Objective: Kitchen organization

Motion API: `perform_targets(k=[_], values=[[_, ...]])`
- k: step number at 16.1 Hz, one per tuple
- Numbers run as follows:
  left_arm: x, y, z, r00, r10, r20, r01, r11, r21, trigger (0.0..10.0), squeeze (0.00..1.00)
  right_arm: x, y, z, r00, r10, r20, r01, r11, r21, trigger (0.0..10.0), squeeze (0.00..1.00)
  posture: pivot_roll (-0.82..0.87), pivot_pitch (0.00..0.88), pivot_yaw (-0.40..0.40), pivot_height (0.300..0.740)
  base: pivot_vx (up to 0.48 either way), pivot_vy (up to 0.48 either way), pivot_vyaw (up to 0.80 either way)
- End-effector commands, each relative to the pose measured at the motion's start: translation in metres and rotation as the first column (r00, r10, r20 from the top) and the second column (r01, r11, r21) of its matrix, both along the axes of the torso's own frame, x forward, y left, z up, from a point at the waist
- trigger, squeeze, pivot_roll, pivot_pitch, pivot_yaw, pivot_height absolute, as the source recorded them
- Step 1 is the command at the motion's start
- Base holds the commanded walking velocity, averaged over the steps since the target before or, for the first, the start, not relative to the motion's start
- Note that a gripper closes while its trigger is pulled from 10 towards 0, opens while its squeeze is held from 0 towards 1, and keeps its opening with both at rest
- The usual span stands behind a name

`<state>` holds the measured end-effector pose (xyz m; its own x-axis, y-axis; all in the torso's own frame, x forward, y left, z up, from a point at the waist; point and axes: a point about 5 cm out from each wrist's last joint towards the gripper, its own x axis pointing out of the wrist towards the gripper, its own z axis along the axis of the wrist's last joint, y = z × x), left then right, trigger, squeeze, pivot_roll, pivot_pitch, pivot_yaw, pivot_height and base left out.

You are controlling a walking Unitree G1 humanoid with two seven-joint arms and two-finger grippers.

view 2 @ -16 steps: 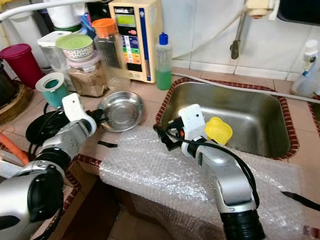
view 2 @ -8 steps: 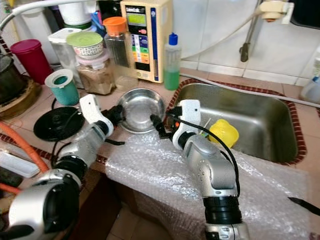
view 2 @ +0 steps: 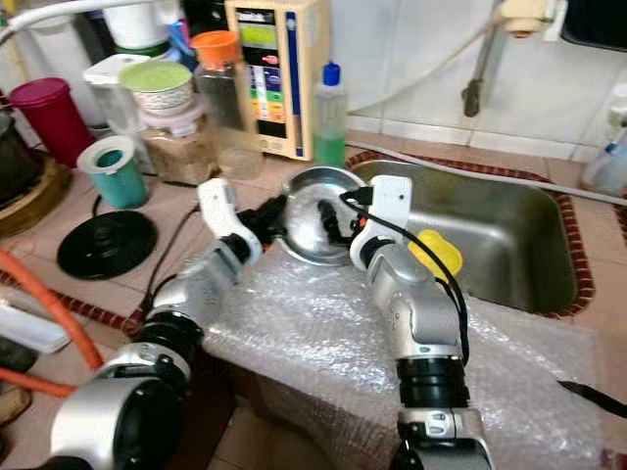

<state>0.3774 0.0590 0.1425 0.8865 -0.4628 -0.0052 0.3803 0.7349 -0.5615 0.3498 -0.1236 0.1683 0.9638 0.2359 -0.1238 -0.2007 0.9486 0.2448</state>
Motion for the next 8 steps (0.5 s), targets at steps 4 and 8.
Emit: perform_targets(k=[4,8], values=[[0.002,0.013,0.015,0.997,0.042,0.068,-0.040,0.999,-0.027,0.0,0.00,0.008,-0.017,0.007,0.996,-0.081,0.031,0.082,0.997,-0.009,0.0,0.00,-0.02,0.000,0.067,0.740,0.000,0.000,0.00],[0.001,0.015,0.018,0.997,0.042,0.071,-0.040,0.999,-0.031,0.0,0.00,0.009,-0.027,0.017,0.991,-0.083,0.106,0.083,0.997,0.010,10.0,0.00,-0.02,0.000,0.073,0.740,0.000,0.000,0.00]])
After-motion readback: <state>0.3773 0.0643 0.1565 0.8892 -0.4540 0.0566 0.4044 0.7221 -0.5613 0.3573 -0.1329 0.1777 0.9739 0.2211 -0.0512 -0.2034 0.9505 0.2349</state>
